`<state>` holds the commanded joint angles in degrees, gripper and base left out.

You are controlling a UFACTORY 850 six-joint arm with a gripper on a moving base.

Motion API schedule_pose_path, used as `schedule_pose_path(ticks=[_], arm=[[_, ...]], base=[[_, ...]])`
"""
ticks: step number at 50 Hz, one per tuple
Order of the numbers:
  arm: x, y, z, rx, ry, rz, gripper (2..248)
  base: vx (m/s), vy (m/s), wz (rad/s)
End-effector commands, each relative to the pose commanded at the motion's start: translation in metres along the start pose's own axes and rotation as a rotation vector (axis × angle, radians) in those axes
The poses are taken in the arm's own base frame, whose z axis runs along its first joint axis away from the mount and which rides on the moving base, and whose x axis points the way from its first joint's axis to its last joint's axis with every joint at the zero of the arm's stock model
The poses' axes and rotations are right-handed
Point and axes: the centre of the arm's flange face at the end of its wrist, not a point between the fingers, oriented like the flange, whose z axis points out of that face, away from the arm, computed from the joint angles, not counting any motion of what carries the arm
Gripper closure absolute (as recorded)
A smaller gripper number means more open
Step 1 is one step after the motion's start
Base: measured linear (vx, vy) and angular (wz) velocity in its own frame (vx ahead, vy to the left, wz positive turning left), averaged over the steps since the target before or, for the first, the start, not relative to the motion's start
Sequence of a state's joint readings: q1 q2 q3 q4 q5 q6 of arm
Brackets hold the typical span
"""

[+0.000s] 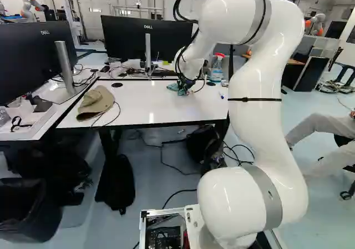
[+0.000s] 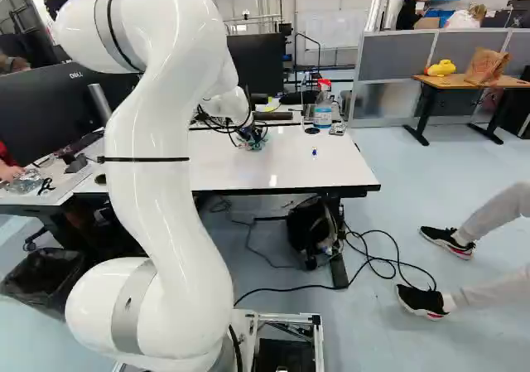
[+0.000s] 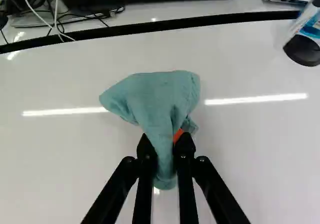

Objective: Clean the table with the green towel

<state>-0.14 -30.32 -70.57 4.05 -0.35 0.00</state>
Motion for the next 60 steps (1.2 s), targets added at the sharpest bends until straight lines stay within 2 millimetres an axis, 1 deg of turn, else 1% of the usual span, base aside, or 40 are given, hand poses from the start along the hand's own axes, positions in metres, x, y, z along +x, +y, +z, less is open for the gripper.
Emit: schedule_pose_path(ticks=[15, 29, 39, 50, 60], arm=[[0.001, -0.001, -0.001, 0.001, 0.002, -0.001, 200], [0.006, -0.023, -0.016, 0.024, 0.022, -0.026, 200], [0.006, -0.038, -0.032, 0.042, 0.036, -0.045, 200], [-0.005, -0.05, -0.046, 0.055, 0.028, -0.062, 200], [-0.019, -0.054, -0.059, 0.061, 0.017, -0.07, 200]], base=[[0.0, 0.0, 0.0], [0.0, 0.0, 0.0], [0.0, 0.0, 0.0], [0.0, 0.0, 0.0], [0.0, 0.0, 0.0]])
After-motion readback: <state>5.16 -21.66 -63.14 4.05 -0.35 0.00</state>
